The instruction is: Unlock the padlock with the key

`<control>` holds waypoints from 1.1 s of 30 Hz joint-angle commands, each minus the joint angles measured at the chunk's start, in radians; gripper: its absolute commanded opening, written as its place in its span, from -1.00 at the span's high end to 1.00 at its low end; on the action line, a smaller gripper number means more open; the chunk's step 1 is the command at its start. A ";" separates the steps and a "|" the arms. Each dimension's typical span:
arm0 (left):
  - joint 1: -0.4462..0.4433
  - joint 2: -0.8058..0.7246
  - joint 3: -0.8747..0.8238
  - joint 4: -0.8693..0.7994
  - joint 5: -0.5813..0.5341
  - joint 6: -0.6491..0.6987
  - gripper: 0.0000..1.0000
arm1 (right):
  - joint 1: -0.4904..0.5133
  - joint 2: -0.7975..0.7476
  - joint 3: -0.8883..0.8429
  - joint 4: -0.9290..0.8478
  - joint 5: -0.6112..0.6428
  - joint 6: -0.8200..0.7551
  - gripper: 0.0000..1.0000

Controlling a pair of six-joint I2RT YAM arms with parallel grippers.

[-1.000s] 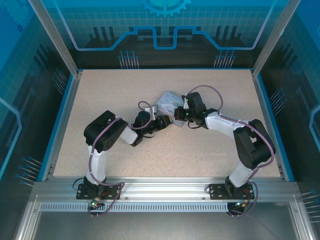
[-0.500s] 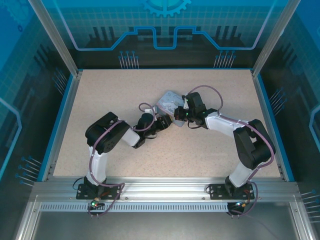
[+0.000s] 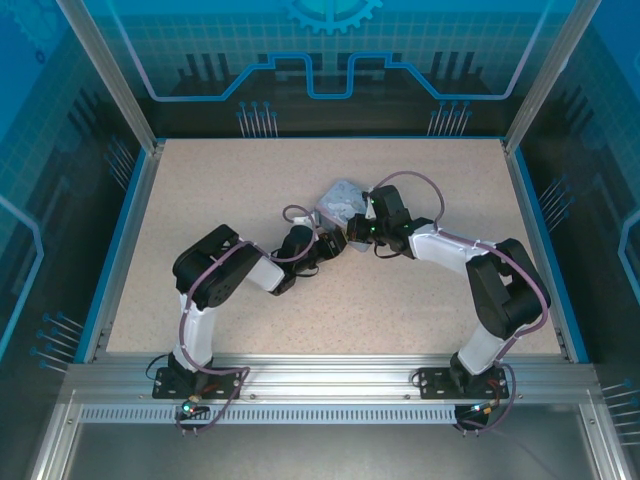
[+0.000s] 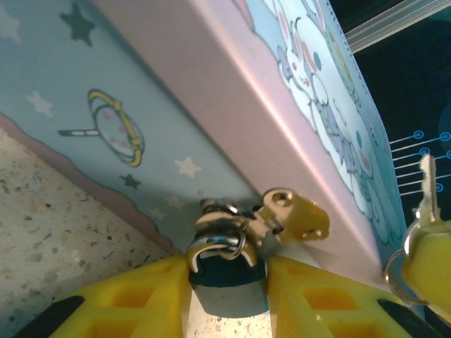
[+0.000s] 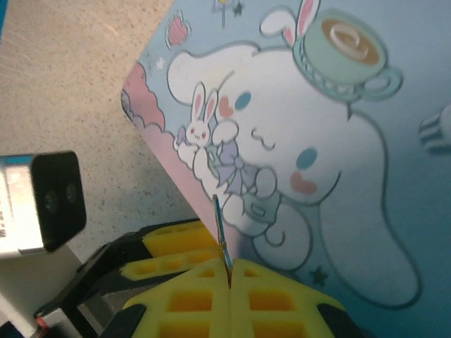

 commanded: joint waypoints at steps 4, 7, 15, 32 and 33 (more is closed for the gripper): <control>-0.012 0.000 0.022 -0.005 -0.013 0.039 0.48 | 0.011 0.013 -0.027 -0.058 0.019 -0.002 1.00; -0.011 -0.024 0.017 -0.015 -0.005 0.035 0.48 | 0.008 -0.024 -0.045 -0.034 0.030 -0.030 1.00; -0.008 -0.109 0.015 -0.102 0.034 0.002 0.49 | -0.034 -0.208 -0.173 0.001 0.039 -0.160 1.00; -0.009 -0.242 0.021 -0.229 0.136 -0.116 0.59 | 0.077 -0.336 -0.444 0.189 0.077 -0.524 1.00; -0.009 -0.245 0.019 -0.232 0.135 -0.118 0.58 | 0.081 -0.335 -0.441 0.199 0.077 -0.535 1.00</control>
